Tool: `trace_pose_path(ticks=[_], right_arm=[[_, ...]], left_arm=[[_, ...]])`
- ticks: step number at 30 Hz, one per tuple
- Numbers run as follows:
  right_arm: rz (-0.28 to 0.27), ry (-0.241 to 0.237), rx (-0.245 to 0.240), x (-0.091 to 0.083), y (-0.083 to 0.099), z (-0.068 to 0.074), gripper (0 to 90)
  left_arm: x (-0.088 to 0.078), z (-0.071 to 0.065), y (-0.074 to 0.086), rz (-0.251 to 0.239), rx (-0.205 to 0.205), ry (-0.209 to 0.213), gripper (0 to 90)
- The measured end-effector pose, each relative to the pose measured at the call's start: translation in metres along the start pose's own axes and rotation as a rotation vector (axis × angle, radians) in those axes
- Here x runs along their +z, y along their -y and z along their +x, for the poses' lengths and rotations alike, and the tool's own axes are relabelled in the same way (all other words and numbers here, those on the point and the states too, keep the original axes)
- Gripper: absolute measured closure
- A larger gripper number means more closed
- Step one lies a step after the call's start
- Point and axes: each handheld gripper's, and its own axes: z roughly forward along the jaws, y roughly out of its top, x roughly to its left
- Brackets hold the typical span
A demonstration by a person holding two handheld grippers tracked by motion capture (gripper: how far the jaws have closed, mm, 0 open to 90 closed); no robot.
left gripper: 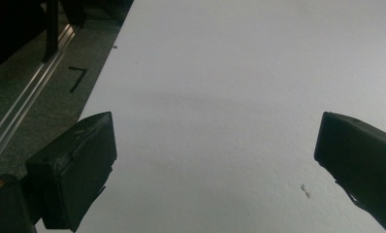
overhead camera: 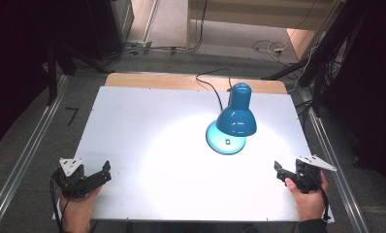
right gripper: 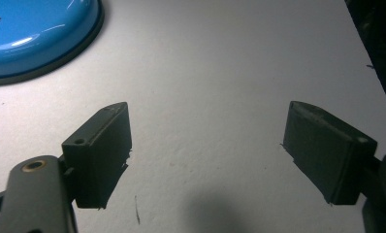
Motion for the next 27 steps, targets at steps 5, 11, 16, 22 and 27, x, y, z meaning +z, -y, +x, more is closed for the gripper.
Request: trace_pose_path(ticks=[5, 11, 16, 22, 27], right_arm=[[-0.016, -0.031, 0.006, -0.003, -0.001, 0.006, 18.0], [-0.017, -0.053, -0.001, -0.002, -0.003, 0.014, 18.5], [-0.027, -0.054, -0.007, -0.003, -0.004, 0.018, 19.2], [-0.037, -0.067, -0.004, -0.004, -0.007, 0.021, 19.6], [-0.036, -0.076, -0.008, -0.003, -0.008, 0.024, 20.6]], left_arm=[[0.002, -0.002, -0.001, -0.001, 0.005, -0.005, 3.9], [0.003, -0.004, -0.002, -0.005, 0.007, 0.003, 3.9], [0.004, -0.006, -0.002, -0.004, 0.010, 0.004, 3.9], [0.005, -0.007, -0.003, -0.010, 0.009, -0.002, 3.9], [0.006, -0.007, -0.003, -0.009, 0.008, -0.001, 3.9]])
